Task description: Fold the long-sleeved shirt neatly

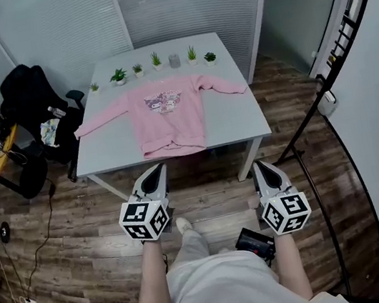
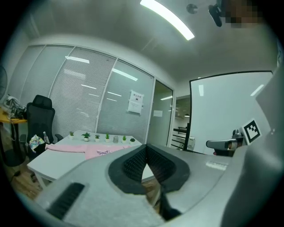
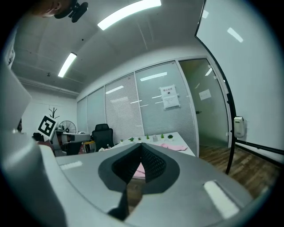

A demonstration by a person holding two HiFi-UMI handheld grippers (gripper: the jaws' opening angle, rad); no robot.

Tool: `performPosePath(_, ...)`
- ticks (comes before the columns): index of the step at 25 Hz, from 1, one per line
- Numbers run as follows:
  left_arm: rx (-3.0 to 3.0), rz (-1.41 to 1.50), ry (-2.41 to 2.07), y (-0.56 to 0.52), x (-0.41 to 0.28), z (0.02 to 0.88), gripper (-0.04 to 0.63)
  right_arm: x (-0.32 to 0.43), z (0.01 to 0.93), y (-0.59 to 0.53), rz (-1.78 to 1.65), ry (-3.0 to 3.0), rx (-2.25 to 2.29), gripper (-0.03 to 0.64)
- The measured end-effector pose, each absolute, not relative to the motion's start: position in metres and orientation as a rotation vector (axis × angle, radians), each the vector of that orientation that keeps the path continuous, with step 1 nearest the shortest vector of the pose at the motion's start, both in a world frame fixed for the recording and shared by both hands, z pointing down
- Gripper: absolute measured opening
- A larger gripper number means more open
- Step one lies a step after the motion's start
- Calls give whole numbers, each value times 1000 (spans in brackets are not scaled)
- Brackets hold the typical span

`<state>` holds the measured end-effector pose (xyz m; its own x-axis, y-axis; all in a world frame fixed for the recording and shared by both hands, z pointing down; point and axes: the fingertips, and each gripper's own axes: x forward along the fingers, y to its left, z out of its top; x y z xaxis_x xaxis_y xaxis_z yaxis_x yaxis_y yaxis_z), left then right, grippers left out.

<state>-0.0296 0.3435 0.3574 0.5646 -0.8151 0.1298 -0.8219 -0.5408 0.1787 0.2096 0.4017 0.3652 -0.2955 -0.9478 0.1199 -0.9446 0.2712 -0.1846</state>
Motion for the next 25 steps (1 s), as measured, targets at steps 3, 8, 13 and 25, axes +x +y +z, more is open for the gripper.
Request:
performPosePath(3, 2567, -24, -1375, 340, -29, 352, 32, 213, 371, 399, -429, 2492, -1829, 74)
performPosePath(8, 2538, -16, -1259, 334, -10, 359, 334, 218, 376, 391, -509, 2486, -1785, 282)
performPosePath(13, 2582, 65, -1244, 315, 13, 364, 334, 230, 378, 371, -508, 2470, -1797, 281)
performPosePath(25, 2600, 175, -1118, 183, 82, 407, 334, 289, 427, 259, -628, 2404, -1925, 273)
